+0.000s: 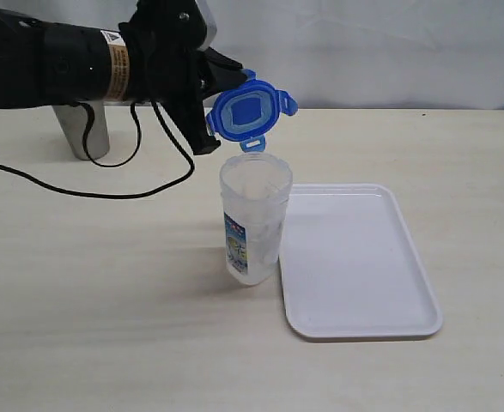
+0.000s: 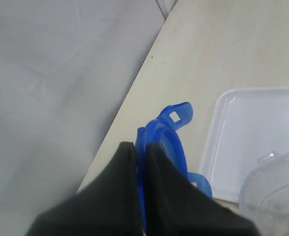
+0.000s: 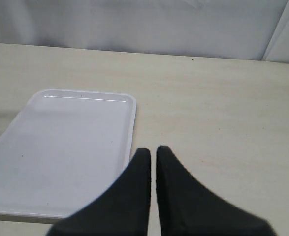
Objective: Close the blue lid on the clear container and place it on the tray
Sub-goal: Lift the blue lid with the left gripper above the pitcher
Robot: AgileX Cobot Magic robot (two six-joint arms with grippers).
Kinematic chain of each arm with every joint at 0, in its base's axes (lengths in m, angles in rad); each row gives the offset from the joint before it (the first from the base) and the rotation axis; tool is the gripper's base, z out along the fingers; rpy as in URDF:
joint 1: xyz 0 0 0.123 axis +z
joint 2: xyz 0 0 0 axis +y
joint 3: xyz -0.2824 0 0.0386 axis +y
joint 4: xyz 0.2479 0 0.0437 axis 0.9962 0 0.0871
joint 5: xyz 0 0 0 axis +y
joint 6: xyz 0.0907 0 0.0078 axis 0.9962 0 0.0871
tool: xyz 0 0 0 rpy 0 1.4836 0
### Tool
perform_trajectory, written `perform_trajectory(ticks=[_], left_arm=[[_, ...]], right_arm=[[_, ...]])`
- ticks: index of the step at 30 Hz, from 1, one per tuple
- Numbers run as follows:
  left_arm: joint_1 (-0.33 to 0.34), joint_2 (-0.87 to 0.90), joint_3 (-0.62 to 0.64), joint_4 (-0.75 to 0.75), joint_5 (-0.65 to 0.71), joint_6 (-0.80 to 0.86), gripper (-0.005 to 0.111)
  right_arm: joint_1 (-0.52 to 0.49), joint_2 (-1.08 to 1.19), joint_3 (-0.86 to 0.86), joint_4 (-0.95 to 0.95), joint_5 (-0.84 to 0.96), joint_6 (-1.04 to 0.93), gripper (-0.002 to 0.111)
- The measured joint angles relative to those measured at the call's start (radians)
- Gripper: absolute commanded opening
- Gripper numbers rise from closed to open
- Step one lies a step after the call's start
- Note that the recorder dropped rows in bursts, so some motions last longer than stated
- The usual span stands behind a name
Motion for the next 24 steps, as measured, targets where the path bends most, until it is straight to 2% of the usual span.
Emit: perform_trajectory(ticks=[5, 18, 24], left_arm=[[-0.062, 0.0, 0.0, 0.0, 0.091, 0.066, 0.0], [-0.064, -0.059, 0.002, 0.0, 0.116, 0.081, 0.0], [-0.064, -0.061, 0.043, 0.0, 0.103, 0.132, 0.0]], right_arm=[[0.0, 0.0, 0.0, 0.0, 0.0, 0.0, 0.005], [0.0, 0.0, 0.0, 0.0, 0.0, 0.0, 0.005], [0.0, 0.0, 0.0, 0.0, 0.0, 0.0, 0.005]])
